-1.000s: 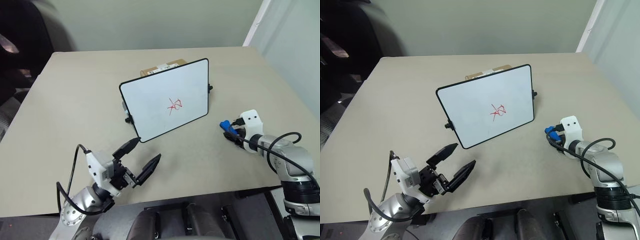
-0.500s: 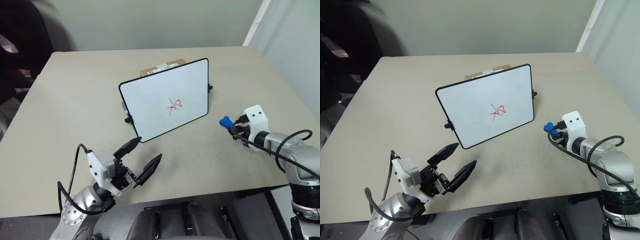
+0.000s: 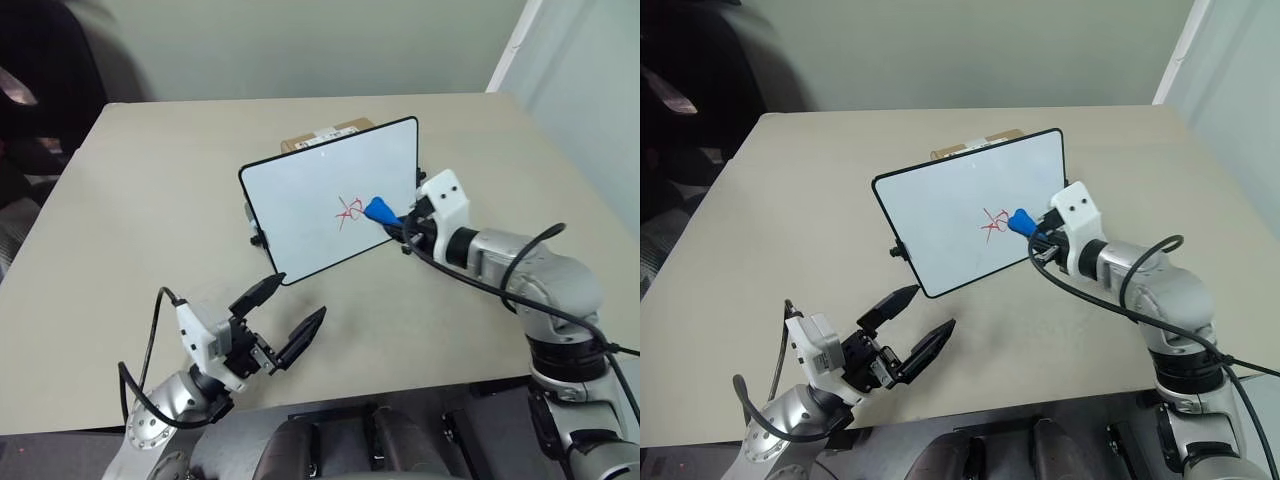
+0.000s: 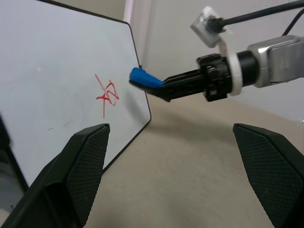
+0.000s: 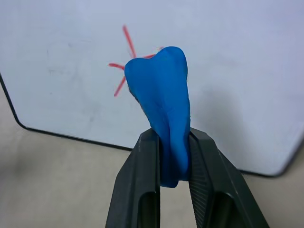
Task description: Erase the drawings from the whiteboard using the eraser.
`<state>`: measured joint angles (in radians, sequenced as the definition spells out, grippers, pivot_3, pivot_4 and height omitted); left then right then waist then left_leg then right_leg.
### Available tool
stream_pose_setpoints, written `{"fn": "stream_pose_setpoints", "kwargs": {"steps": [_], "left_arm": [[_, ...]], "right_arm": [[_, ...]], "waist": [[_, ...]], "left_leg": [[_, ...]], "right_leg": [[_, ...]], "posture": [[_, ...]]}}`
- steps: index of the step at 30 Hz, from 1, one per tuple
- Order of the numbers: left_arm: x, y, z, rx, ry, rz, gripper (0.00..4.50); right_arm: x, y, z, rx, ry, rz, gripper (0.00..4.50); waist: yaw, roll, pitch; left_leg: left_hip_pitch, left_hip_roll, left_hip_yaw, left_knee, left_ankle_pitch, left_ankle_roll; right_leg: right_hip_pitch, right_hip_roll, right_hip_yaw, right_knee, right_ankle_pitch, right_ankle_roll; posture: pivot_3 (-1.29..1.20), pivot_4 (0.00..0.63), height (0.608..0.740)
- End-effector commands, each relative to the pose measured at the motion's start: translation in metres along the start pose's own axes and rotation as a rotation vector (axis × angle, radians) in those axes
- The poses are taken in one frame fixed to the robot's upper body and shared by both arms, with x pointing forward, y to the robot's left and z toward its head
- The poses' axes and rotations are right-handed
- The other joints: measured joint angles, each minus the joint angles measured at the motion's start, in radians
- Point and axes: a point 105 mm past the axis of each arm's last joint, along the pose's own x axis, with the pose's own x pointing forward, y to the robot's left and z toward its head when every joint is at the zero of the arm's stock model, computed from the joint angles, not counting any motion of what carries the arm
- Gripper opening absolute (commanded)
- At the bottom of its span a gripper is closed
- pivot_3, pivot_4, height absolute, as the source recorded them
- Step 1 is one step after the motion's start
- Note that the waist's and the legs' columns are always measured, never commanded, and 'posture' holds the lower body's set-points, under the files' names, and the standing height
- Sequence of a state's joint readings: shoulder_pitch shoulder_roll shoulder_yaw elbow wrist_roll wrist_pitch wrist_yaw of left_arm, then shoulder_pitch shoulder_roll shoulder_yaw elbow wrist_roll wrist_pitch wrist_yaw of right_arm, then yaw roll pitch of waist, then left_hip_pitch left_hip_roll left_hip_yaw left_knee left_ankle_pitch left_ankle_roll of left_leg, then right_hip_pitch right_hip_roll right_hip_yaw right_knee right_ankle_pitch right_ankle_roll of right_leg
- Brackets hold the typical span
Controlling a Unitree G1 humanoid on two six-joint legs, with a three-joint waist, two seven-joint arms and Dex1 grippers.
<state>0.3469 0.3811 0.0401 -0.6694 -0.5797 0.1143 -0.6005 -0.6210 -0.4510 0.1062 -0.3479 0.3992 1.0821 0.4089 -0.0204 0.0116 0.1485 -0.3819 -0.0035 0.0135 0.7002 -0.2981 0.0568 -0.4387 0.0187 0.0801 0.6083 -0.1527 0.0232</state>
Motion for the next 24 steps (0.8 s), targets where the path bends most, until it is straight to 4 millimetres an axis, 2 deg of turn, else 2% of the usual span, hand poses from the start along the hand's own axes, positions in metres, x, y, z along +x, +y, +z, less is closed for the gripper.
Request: {"fn": "stream_pose_setpoints", "kwargs": {"steps": [1, 9, 13, 18, 21, 24], "left_arm": [[0.003, -0.009, 0.010, 0.027, -0.041, -0.018, 4.50], [-0.001, -0.008, 0.013, 0.037, -0.044, 0.012, 4.50], [-0.001, -0.010, 0.012, 0.032, -0.044, 0.009, 4.50], [-0.001, -0.012, 0.012, 0.027, -0.044, 0.008, 4.50], [-0.001, -0.012, 0.011, 0.022, -0.046, 0.009, 4.50], [-0.001, -0.012, 0.011, 0.021, -0.048, 0.012, 4.50]], "right_arm": [[0.010, 0.000, 0.023, -0.047, -0.073, -0.020, 0.45], [0.025, 0.002, 0.031, -0.069, -0.079, -0.027, 0.45], [0.033, 0.000, 0.009, -0.063, 0.044, -0.051, 0.45], [0.031, 0.002, -0.017, -0.072, 0.156, -0.042, 0.45], [0.029, 0.002, -0.020, -0.077, 0.171, -0.040, 0.45], [0.029, 0.002, -0.011, -0.088, 0.133, -0.046, 0.45]], "waist": [[-0.002, 0.000, 0.000], [-0.003, 0.000, 0.000], [-0.005, 0.000, 0.000], [-0.005, 0.000, 0.000], [-0.005, 0.000, 0.000], [-0.006, 0.000, 0.000]], "left_leg": [[0.000, 0.000, 0.001, 0.000, 0.000, 0.000], [0.000, 0.000, 0.001, 0.000, 0.000, 0.000], [0.000, 0.000, 0.001, 0.000, 0.000, -0.001], [0.000, 0.000, 0.001, 0.000, 0.000, -0.001], [0.000, 0.000, 0.001, 0.000, 0.000, -0.001], [0.000, 0.000, 0.000, 0.000, 0.000, 0.000]], "right_leg": [[0.000, -0.001, 0.000, 0.000, 0.000, 0.000], [-0.001, -0.001, -0.001, 0.000, -0.002, -0.001], [-0.001, -0.001, -0.001, 0.001, -0.002, -0.002], [0.000, -0.001, -0.001, 0.001, 0.000, -0.003], [0.000, -0.001, -0.001, 0.001, 0.001, -0.003], [-0.001, -0.001, -0.001, 0.002, 0.001, -0.003]], "posture": [[0.00, 0.150, 0.740], [0.00, 0.150, 0.740], [0.00, 0.150, 0.740], [0.00, 0.150, 0.740], [0.00, 0.150, 0.740], [0.00, 0.150, 0.740]]}}
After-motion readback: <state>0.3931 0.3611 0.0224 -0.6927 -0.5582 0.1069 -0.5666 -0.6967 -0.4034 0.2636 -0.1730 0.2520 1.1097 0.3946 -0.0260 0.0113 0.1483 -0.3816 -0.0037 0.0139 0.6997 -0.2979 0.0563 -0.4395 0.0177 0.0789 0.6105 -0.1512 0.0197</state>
